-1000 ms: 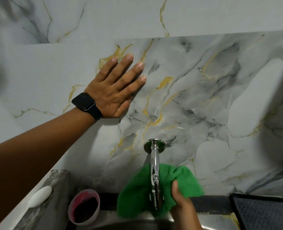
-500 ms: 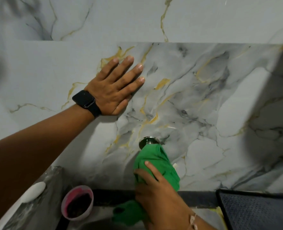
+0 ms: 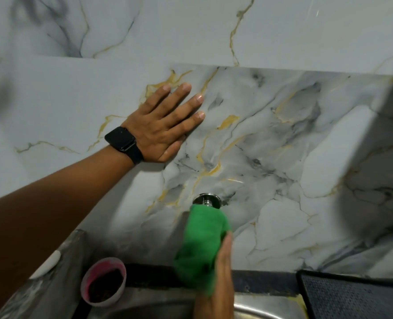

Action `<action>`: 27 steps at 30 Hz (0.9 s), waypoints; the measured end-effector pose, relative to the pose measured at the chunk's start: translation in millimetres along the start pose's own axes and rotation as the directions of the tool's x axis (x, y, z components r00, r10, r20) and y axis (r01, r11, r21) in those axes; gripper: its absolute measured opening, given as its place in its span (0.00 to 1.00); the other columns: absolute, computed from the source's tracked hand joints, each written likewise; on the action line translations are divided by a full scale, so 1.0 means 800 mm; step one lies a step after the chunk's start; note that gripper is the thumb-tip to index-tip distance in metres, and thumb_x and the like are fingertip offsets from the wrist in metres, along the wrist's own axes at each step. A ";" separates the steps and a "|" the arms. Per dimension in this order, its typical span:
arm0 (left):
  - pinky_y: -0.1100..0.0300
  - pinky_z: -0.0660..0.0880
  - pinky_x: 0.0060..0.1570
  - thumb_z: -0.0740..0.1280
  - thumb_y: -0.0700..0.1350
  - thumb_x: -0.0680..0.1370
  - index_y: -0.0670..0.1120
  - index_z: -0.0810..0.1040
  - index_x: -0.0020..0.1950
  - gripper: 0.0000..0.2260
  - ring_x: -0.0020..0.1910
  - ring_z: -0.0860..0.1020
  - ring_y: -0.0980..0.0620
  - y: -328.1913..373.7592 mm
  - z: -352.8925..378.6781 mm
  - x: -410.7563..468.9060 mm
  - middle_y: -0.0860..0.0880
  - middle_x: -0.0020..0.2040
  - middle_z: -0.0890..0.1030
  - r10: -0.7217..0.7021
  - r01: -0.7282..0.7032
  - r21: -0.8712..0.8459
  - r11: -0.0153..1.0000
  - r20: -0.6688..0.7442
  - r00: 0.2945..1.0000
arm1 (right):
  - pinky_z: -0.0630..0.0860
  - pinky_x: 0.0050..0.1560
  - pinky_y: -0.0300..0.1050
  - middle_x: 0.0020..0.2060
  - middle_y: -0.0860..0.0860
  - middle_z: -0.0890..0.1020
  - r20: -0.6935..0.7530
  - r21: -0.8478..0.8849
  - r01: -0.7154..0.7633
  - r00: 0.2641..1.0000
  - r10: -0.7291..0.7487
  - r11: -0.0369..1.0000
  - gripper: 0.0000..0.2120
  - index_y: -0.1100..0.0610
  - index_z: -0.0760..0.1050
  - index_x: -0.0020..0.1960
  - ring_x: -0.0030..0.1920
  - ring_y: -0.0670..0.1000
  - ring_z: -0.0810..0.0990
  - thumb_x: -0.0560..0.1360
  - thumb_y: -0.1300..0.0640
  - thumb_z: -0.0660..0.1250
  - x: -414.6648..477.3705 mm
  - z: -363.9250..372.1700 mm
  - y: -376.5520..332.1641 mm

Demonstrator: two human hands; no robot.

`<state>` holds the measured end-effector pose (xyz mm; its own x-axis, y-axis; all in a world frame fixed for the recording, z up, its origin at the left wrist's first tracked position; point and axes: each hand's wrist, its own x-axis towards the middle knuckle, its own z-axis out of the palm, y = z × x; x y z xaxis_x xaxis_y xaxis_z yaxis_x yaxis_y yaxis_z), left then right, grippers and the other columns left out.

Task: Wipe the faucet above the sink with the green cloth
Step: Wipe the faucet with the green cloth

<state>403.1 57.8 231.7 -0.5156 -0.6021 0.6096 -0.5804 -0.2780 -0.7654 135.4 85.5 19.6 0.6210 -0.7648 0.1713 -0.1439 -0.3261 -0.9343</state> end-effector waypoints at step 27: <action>0.41 0.55 0.75 0.54 0.51 0.76 0.44 0.63 0.76 0.28 0.76 0.61 0.36 -0.022 0.002 0.013 0.41 0.76 0.65 0.000 0.000 -0.003 1.000 0.011 1.000 | 0.84 0.41 0.52 0.40 0.64 0.87 0.624 0.705 -0.688 0.718 0.309 0.172 0.32 0.66 0.82 0.52 0.40 0.62 0.87 0.78 0.40 0.52 0.129 -0.016 0.000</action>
<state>409.2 55.5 251.2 -0.5087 -0.6098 0.6078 -0.5827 -0.2757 -0.7644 189.8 -0.4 40.8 0.8819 -0.3031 -0.3610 0.0917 0.8616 -0.4993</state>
